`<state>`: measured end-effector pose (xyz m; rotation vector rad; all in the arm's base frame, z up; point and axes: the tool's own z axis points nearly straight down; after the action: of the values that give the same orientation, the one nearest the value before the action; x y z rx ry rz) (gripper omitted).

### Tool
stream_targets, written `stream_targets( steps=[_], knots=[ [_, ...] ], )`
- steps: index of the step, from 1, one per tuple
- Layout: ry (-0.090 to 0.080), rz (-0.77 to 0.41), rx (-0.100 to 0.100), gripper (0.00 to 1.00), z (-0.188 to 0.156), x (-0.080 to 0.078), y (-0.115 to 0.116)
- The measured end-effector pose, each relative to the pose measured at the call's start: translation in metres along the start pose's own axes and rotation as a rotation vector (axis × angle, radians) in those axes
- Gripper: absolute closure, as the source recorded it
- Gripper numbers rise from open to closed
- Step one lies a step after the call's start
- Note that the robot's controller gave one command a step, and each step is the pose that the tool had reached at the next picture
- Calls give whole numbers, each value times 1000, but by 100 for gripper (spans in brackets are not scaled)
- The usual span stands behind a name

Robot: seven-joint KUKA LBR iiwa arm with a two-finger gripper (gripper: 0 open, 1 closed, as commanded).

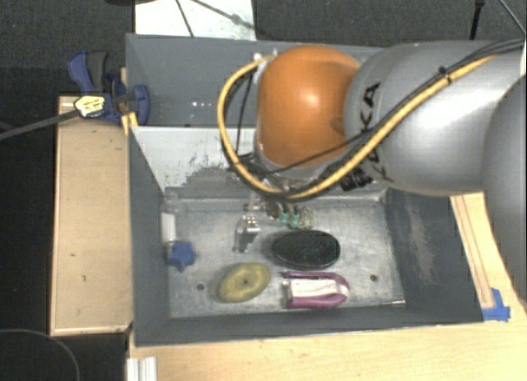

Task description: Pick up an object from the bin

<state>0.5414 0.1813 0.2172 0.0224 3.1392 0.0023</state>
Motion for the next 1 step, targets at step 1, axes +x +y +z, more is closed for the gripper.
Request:
stream_targets(
  steps=[1],
  knots=[
    [8, -219, 2, 0, 113, 50, -26]
  ],
)
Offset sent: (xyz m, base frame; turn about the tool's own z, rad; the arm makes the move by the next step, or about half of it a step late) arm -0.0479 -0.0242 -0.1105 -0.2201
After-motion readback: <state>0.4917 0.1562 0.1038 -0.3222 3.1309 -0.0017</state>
